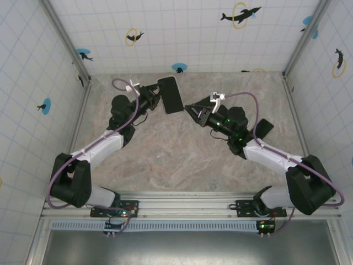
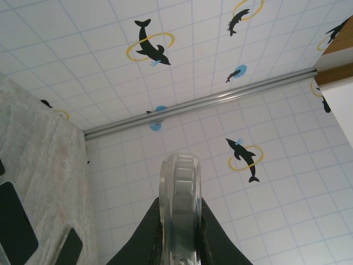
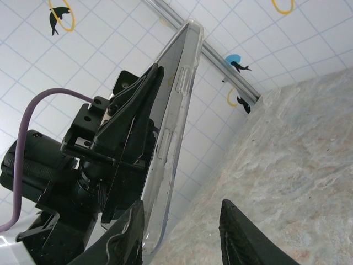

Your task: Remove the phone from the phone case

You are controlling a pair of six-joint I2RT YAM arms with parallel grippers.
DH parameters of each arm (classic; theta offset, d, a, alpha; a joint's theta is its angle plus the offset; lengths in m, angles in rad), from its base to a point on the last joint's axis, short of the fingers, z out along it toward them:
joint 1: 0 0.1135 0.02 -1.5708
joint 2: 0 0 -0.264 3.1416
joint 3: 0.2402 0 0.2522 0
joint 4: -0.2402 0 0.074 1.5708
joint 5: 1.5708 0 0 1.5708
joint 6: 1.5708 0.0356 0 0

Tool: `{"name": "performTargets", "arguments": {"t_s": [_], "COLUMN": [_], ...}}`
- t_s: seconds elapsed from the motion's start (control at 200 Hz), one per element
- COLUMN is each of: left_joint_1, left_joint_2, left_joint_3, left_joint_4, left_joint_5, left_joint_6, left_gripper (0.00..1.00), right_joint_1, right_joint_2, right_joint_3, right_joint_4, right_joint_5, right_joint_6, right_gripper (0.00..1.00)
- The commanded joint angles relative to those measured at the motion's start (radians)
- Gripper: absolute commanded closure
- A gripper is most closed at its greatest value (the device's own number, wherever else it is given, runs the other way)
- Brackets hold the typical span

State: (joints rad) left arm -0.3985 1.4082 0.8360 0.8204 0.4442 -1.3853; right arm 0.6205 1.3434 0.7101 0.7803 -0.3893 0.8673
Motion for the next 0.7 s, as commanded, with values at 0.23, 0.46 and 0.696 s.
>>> {"name": "performTargets", "arguments": {"t_s": [0.23,0.46,0.696], "left_joint_1": [-0.02,-0.09,-0.102], "left_joint_2": [-0.018,-0.029,-0.037], "left_joint_3": [0.016,0.003,-0.015], "left_joint_4": [0.1,0.119,0.091], "left_joint_5": [-0.064,-0.146,-0.186], "left_joint_6": [-0.074,-0.129,-0.106], "left_gripper": [1.0,1.0,1.0], "right_joint_1": [0.015,0.019,0.027], "right_joint_2": [0.033,0.065,0.081], "right_joint_3": [0.028,0.031,0.033], "right_joint_4": [-0.077,-0.093,-0.006], "right_joint_5": [-0.037,-0.04,-0.032], "right_joint_6": [0.018,0.053,0.15], "right_gripper": [0.64,0.65,0.65]}}
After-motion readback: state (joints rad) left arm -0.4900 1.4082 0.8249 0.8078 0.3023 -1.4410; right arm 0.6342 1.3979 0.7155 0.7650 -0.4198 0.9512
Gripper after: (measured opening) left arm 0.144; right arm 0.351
